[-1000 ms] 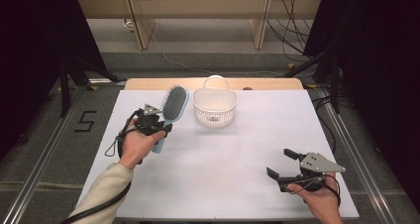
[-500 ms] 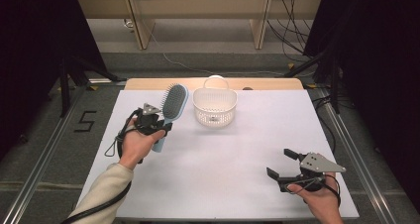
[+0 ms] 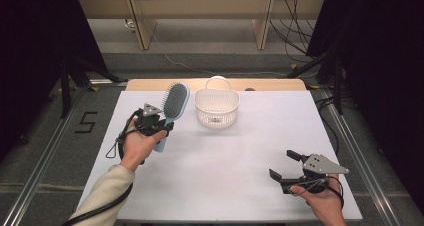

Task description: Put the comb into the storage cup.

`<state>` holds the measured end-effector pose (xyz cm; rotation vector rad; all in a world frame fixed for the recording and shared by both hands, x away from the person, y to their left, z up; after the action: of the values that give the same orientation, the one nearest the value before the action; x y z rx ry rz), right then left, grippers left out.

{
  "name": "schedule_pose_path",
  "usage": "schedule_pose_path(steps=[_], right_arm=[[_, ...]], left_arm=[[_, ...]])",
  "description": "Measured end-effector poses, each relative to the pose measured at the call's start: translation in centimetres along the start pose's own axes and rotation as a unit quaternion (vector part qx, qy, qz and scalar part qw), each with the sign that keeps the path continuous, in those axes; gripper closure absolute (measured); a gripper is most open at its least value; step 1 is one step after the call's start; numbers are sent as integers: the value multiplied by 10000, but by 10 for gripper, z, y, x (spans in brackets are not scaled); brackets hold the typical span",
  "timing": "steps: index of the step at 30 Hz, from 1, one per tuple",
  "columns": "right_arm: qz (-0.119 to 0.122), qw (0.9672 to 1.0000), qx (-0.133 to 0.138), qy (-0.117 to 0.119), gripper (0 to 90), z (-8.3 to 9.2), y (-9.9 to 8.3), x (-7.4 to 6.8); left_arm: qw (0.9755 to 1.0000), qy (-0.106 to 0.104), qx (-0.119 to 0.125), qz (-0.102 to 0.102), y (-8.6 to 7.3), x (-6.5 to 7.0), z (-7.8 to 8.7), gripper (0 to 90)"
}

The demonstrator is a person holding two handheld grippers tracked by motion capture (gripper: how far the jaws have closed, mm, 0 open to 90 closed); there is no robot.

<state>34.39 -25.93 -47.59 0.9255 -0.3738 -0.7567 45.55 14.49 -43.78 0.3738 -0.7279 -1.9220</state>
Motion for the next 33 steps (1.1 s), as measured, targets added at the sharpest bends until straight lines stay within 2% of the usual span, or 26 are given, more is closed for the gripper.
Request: schedule_pose_path(steps=[16, 33], right_arm=[[-3, 10000, -14, -1, 99, 0, 0, 0], [-9, 10000, -4, -5, 98, 0, 0, 0]], left_arm=[[9998, -8, 187, 24, 3, 0, 3, 698], [9994, 81, 340, -65, 5, 2, 4, 698]])
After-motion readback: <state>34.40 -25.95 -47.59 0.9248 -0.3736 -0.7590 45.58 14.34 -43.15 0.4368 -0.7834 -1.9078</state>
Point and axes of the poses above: each handheld gripper's, and its own axes: z roughly backward along the jaws, y roughly out of its top, x roughly to its right, the point moved 5 cm from there along -z, roughly forward along the jaws, and after that the axes turned 13 degrees about -x, right-handed, at the moved point
